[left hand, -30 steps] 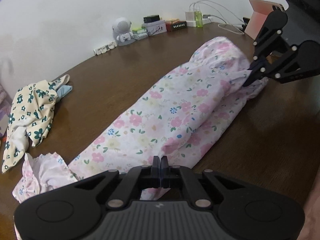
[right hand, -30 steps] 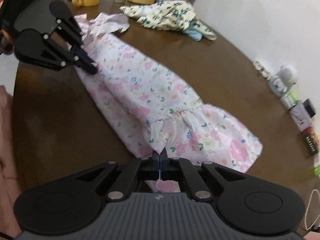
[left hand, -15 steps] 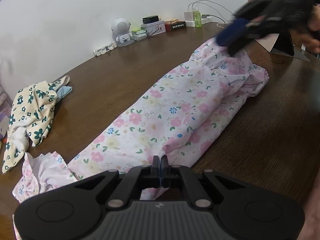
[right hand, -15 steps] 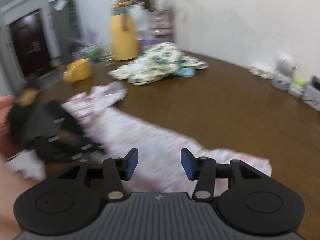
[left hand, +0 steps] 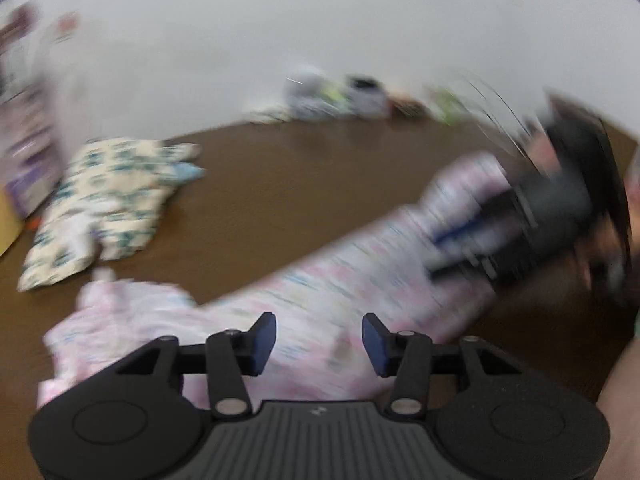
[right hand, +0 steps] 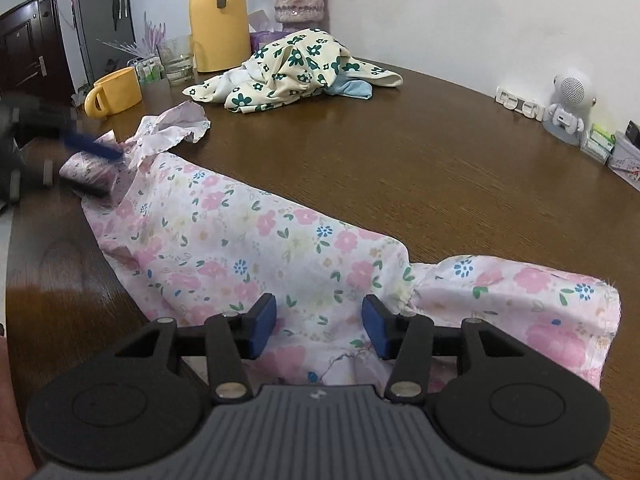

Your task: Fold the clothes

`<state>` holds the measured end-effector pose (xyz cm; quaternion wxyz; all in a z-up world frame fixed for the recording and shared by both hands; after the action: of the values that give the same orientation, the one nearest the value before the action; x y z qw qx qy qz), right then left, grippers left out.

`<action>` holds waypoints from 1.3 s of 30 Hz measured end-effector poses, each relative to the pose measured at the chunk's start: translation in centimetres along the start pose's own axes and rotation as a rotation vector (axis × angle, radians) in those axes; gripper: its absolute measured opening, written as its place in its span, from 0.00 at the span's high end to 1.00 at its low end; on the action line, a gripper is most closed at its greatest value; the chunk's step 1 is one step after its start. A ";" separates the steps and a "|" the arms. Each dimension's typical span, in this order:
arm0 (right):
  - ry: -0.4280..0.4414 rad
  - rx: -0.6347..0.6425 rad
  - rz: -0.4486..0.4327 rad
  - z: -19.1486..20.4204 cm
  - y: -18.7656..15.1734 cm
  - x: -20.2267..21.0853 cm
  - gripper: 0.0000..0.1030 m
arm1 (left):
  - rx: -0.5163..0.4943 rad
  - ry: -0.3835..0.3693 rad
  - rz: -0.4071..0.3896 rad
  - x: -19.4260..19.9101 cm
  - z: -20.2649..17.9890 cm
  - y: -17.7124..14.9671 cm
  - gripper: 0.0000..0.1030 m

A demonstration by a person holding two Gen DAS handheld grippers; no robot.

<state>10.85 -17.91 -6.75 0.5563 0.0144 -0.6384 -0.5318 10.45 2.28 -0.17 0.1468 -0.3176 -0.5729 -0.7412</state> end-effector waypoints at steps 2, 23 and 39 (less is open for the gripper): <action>0.001 -0.004 0.003 0.0 0.1 -0.1 0.53 | 0.054 0.097 0.002 0.2 3.3 1.2 0.42; -0.011 0.003 0.076 0.5 1.1 -1.3 0.43 | 0.098 0.348 0.194 -9.2 10.9 5.5 1.00; 0.310 0.089 0.050 11.4 14.9 -9.2 0.27 | 0.322 0.284 -0.079 2.1 11.3 -1.1 1.00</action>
<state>14.61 1.74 -0.62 0.6600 0.1049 -0.5682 -0.4802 11.68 13.50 1.94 0.2457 -0.1598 -0.6696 -0.6825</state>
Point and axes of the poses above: each gripper's, at about its wrist camera, not at the fingertips, and x roughly against the way its jaws point, z to its left, y to its top, the point moved 6 cm from there along -x, roughly the way its jaws point, and after that the axes turned 13 degrees about y, right-handed, at the moved point
